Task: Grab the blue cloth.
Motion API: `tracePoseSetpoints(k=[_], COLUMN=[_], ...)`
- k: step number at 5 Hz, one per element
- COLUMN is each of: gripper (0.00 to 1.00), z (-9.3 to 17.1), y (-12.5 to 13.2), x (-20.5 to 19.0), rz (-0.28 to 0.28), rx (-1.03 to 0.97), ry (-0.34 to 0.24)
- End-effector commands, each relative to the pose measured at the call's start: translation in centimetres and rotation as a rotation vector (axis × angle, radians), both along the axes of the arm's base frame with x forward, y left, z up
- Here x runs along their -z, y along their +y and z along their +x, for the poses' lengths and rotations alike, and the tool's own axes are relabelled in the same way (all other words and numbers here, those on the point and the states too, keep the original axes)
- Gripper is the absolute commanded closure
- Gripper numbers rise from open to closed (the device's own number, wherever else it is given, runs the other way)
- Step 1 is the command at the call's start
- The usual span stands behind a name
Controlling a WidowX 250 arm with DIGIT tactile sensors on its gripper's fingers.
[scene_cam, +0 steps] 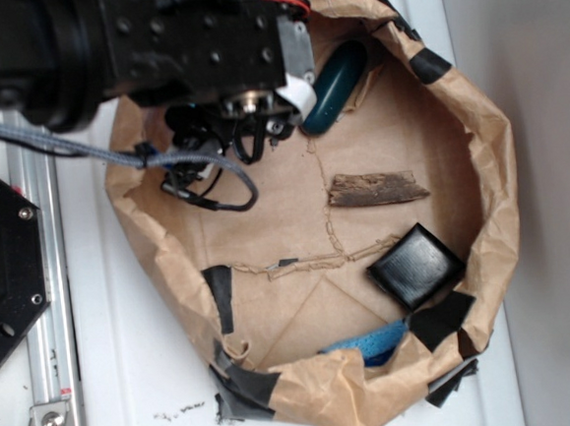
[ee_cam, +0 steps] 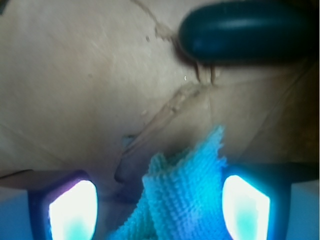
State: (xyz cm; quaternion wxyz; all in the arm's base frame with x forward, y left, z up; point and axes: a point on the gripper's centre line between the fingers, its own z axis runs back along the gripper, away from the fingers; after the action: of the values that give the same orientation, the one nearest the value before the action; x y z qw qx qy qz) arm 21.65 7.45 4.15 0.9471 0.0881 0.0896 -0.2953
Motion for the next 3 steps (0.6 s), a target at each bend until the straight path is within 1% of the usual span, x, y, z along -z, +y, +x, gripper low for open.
tracePoseSetpoints(k=[1,2,3], gripper=[0.00,0.08,1.00], z=[0.75,0.72,0.72], y=[0.04,0.39,0.82], x=[2.11,2.89,2.30], rz=[0.078,0.083,0.076], rx=[0.015,0.001,-0.020], ry=[0.005,0.015,-0.013])
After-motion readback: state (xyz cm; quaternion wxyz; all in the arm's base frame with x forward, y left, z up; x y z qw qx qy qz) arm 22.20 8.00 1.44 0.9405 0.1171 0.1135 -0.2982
